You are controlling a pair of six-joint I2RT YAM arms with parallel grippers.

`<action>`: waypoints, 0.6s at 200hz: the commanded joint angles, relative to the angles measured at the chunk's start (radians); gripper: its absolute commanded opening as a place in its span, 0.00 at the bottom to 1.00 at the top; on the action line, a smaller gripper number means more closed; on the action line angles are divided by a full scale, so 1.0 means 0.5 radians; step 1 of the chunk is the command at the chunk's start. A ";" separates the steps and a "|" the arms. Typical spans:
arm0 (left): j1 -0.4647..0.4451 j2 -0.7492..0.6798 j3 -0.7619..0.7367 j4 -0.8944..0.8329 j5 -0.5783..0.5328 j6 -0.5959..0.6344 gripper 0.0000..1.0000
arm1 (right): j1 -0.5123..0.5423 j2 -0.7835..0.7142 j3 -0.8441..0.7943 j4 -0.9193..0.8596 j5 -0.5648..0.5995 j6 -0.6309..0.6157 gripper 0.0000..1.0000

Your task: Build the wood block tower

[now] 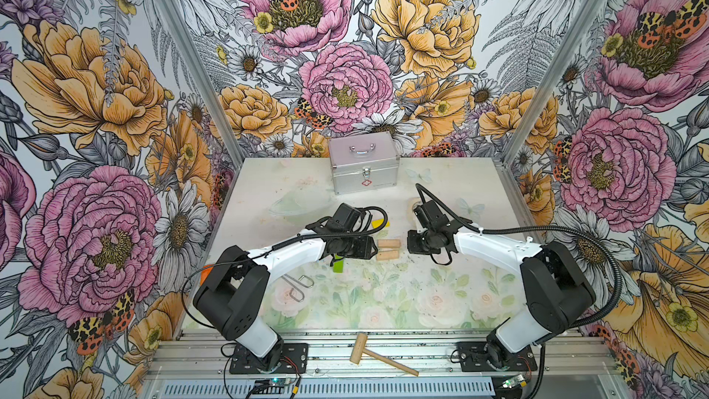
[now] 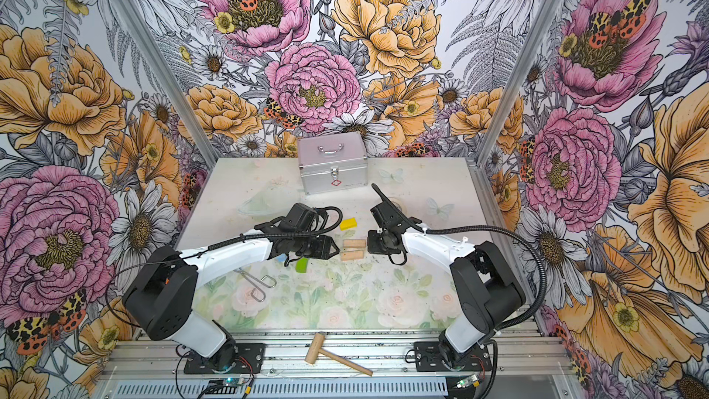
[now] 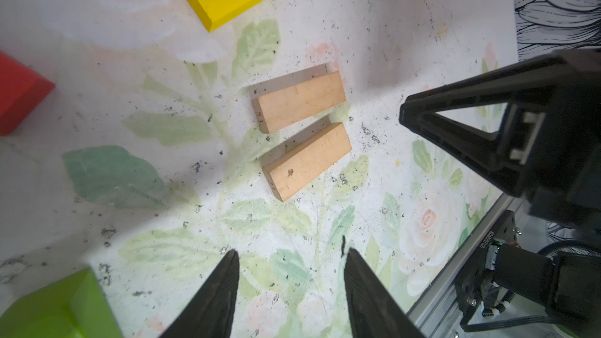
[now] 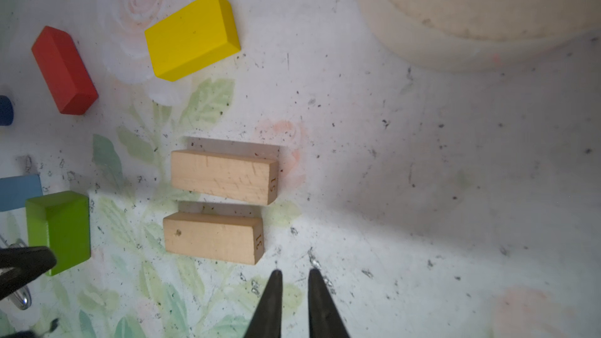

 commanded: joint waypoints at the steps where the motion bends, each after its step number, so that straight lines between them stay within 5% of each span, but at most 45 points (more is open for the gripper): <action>1: -0.007 0.066 0.066 -0.003 0.042 -0.009 0.52 | -0.013 -0.020 -0.018 0.109 -0.052 0.042 0.19; 120: -0.016 0.257 0.142 -0.006 0.068 0.004 0.41 | 0.002 0.002 -0.116 0.238 -0.168 0.122 0.23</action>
